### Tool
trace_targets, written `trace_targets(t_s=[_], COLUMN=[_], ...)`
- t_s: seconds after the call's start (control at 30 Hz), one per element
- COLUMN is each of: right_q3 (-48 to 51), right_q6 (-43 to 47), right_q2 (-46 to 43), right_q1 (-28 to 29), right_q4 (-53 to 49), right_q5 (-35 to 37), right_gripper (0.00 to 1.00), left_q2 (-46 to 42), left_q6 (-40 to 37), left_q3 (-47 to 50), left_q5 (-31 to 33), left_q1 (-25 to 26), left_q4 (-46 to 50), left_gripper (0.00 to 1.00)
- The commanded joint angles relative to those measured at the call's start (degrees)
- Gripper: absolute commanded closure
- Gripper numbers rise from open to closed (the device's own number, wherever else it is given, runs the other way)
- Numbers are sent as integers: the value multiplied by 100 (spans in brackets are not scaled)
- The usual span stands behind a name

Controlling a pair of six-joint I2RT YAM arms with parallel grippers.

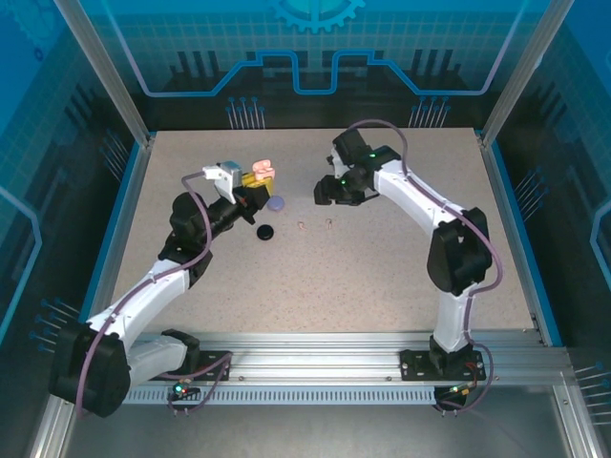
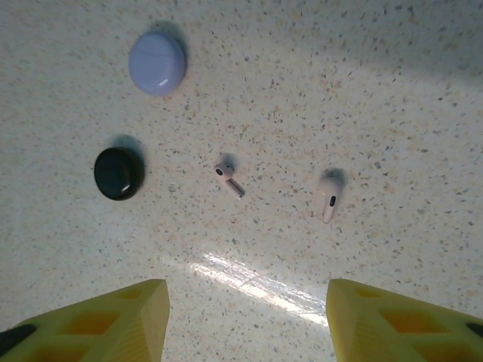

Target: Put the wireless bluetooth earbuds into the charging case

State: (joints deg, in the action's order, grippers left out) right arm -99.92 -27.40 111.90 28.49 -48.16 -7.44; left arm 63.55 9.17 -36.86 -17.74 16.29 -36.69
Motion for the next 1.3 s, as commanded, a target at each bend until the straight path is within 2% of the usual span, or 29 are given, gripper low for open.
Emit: trace_targets(t_s=[0.0, 0.23, 0.47, 0.63, 0.8, 1.0, 1.27], right_q3=[-442, -1048, -1092, -1001, -890, -1037, -1453], right_q6=[-178, -280, -468, -384, -467, -489, -507], right_q2=[308, 888, 1032, 764, 632, 1009, 1682], right_q1=[210, 488, 548, 442, 289, 431, 764], right_q4=[-200, -485, -328, -200, -106, -134, -500], right_q5=[308, 703, 871, 901, 623, 533, 910], right_gripper=[43, 43, 44, 44, 44, 46, 53], left_q2=[-137, 33, 200, 259, 320, 347, 430], left_q6=[-385, -936, -1258, -1268, -1316, -1416, -1383], left_q3=[92, 16, -418, -506, -497, -537, -631], left_q5=[272, 611, 731, 767, 965, 1202, 1386], left_q1=[27, 282, 462, 517, 547, 553, 558], left_q4=[-951, -1631, -1781, -1715, -1701, -1683, -1727], left_gripper=[100, 100, 100, 100, 100, 100, 100])
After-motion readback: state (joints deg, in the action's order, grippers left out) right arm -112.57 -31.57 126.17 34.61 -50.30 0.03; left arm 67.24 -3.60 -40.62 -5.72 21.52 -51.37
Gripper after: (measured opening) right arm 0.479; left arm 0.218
